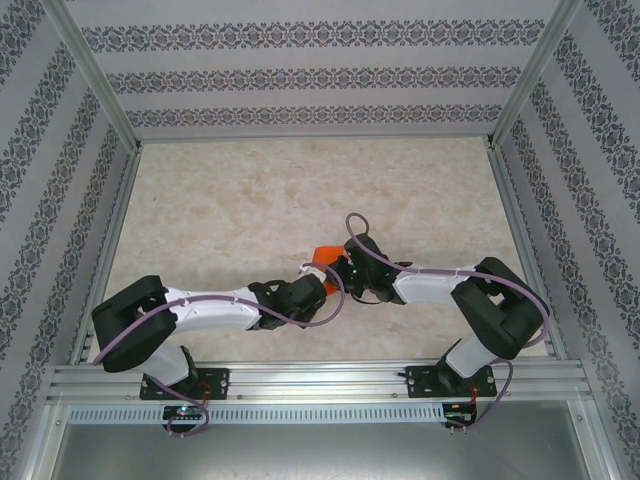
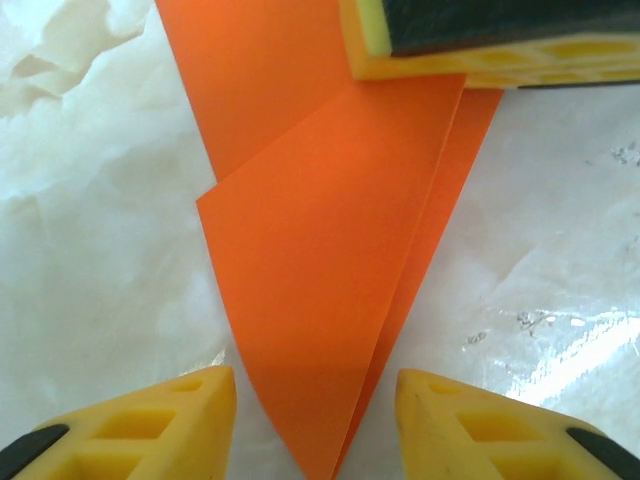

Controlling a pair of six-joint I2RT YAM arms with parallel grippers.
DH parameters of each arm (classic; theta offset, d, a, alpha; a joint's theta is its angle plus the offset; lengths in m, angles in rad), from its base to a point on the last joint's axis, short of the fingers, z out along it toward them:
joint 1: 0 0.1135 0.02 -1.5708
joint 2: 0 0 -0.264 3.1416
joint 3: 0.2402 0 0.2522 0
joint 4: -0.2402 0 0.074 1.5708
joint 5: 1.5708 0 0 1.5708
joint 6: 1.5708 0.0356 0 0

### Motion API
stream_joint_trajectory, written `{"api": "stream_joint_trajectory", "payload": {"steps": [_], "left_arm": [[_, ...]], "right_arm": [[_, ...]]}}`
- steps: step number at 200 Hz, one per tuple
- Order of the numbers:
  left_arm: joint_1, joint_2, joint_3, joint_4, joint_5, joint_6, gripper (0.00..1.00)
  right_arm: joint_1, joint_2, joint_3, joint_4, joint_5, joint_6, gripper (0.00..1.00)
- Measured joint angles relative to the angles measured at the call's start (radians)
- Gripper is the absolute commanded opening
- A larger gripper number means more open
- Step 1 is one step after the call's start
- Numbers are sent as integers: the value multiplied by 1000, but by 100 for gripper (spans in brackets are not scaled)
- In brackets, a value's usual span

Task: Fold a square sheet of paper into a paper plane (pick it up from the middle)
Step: Fourth fold the wing at the center of the table.

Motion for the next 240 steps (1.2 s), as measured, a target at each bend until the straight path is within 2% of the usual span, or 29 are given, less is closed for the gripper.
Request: {"api": "stream_joint_trajectory", "payload": {"steps": [24, 87, 198, 219, 240], "left_arm": [[0, -1, 0, 13, 0, 0, 43], [0, 25, 2, 40, -14, 0, 22], [0, 25, 2, 42, -27, 0, 2], [6, 25, 2, 44, -12, -1, 0], [39, 16, -3, 63, 53, -8, 0]], "right_arm": [[0, 0, 0, 7, 0, 1, 12], [-2, 0, 0, 8, 1, 16, 13], [-2, 0, 0, 12, 0, 18, 18], [-2, -9, 0, 8, 1, 18, 24], [-2, -39, 0, -14, 8, 11, 31]]}}
